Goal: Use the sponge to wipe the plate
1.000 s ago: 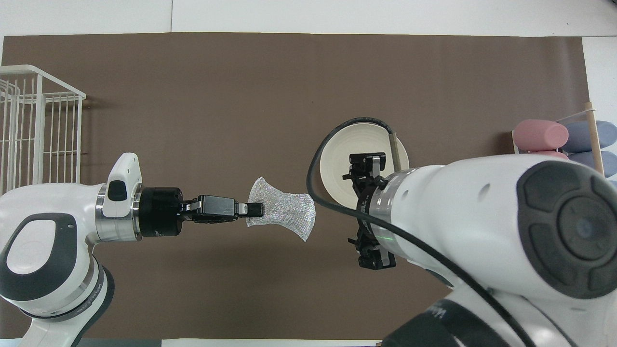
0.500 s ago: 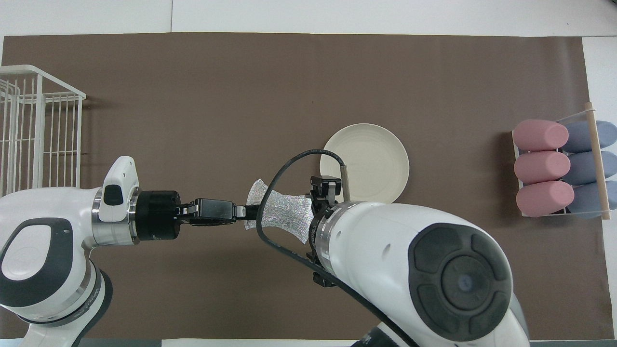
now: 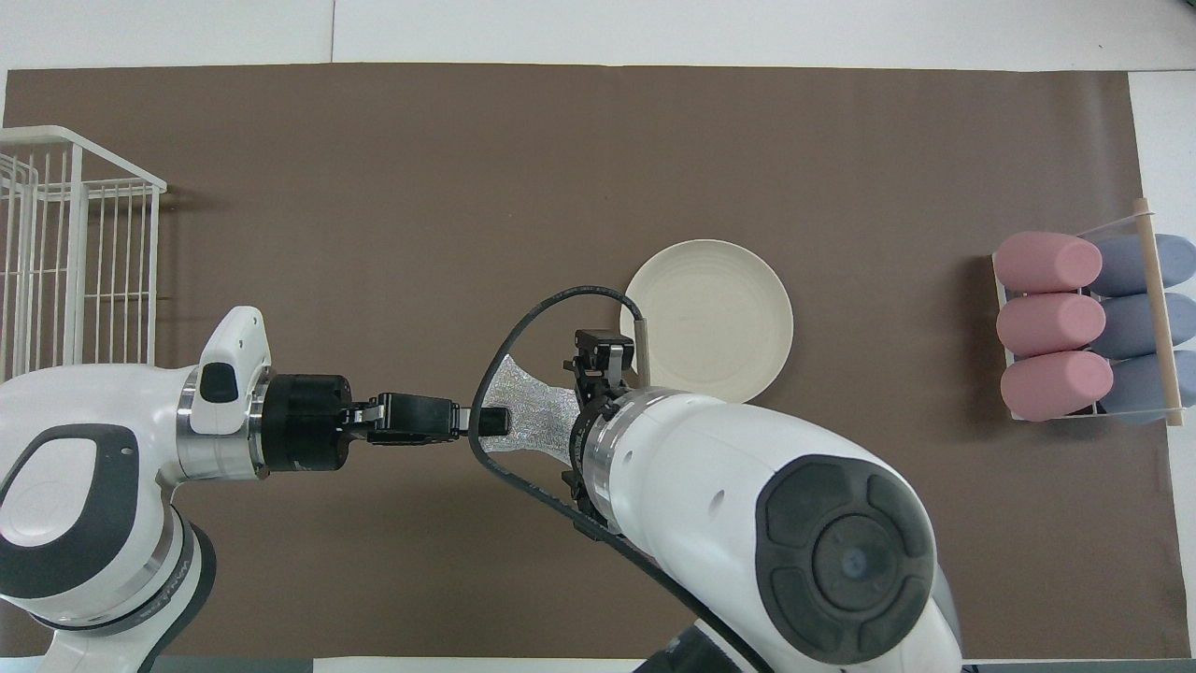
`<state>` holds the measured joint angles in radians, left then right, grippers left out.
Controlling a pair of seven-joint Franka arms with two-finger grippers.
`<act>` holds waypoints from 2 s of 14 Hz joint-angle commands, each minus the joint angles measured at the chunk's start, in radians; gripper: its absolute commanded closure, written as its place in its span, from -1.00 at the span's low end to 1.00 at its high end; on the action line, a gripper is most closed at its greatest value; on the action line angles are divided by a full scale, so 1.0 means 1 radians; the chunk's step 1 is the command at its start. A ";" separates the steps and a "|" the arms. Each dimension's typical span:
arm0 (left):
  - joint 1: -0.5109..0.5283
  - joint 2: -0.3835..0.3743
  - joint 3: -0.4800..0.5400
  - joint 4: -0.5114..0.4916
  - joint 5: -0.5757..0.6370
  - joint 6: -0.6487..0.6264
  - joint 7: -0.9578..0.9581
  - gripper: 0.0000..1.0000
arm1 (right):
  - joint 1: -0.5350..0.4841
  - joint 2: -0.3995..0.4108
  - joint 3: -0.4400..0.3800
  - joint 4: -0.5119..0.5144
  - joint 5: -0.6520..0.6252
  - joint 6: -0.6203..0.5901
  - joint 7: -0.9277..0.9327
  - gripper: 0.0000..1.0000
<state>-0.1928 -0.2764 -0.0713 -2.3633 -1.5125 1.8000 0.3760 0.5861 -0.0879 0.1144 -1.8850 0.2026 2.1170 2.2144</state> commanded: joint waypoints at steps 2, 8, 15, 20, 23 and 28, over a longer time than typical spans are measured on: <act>0.001 -0.035 0.013 -0.037 -0.017 -0.030 0.018 1.00 | 0.001 -0.006 0.005 -0.019 0.035 0.023 0.030 -0.82; 0.015 -0.035 0.016 -0.037 -0.008 -0.056 0.015 1.00 | 0.015 -0.003 0.005 -0.019 0.037 0.035 0.019 1.00; 0.023 -0.033 0.016 -0.031 0.038 -0.068 0.007 0.96 | 0.014 -0.003 0.005 -0.019 0.035 0.035 0.002 1.00; 0.026 -0.035 0.011 0.005 0.192 -0.068 -0.150 -1.00 | -0.005 -0.003 0.004 -0.026 0.026 0.034 -0.034 1.00; 0.029 -0.026 0.011 0.048 0.326 -0.060 -0.233 -1.00 | -0.093 0.014 0.002 -0.065 0.024 0.038 -0.218 1.00; 0.090 -0.014 0.013 0.094 0.564 -0.051 -0.304 -1.00 | -0.209 0.145 0.004 -0.195 0.020 0.249 -0.556 1.00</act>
<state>-0.1214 -0.2950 -0.0532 -2.3032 -1.0505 1.7508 0.1191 0.4029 0.0160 0.1062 -2.0113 0.2180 2.2586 1.7517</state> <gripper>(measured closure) 0.000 0.903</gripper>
